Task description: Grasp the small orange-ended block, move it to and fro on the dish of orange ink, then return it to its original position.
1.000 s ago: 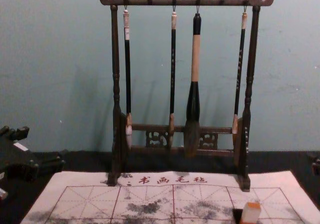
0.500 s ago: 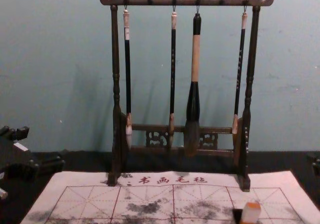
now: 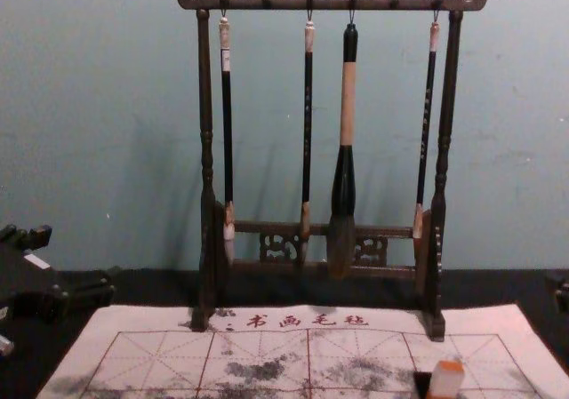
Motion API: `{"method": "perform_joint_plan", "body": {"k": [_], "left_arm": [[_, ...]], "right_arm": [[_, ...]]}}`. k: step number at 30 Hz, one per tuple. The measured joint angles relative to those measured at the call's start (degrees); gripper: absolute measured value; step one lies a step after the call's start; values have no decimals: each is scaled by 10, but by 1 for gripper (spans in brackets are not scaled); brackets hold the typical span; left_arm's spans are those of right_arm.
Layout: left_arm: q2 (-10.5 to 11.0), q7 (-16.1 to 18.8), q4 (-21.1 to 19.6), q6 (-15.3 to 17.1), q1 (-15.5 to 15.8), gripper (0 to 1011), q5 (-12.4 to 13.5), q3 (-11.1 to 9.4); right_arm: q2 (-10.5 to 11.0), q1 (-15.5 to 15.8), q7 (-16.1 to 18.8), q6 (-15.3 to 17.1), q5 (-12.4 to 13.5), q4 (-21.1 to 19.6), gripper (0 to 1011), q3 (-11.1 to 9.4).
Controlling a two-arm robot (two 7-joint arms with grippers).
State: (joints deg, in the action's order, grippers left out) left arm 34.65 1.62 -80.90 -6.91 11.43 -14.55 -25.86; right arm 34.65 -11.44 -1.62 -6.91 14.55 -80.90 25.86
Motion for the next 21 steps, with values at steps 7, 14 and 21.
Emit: {"method": "perform_joint_plan", "body": {"k": [7, 14, 21], "left_arm": [[0, 0, 0, 0, 0, 1001, 0, 0], [0, 0, 0, 0, 0, 1001, 0, 0], [0, 0, 0, 0, 0, 1001, 0, 0]], "right_arm": [[0, 0, 0, 0, 0, 0, 1004, 0], [-1, 1, 5, -1, 1, 0, 1004, -2], [1, 10, 89, -12, 45, -7, 1004, -11]]}}
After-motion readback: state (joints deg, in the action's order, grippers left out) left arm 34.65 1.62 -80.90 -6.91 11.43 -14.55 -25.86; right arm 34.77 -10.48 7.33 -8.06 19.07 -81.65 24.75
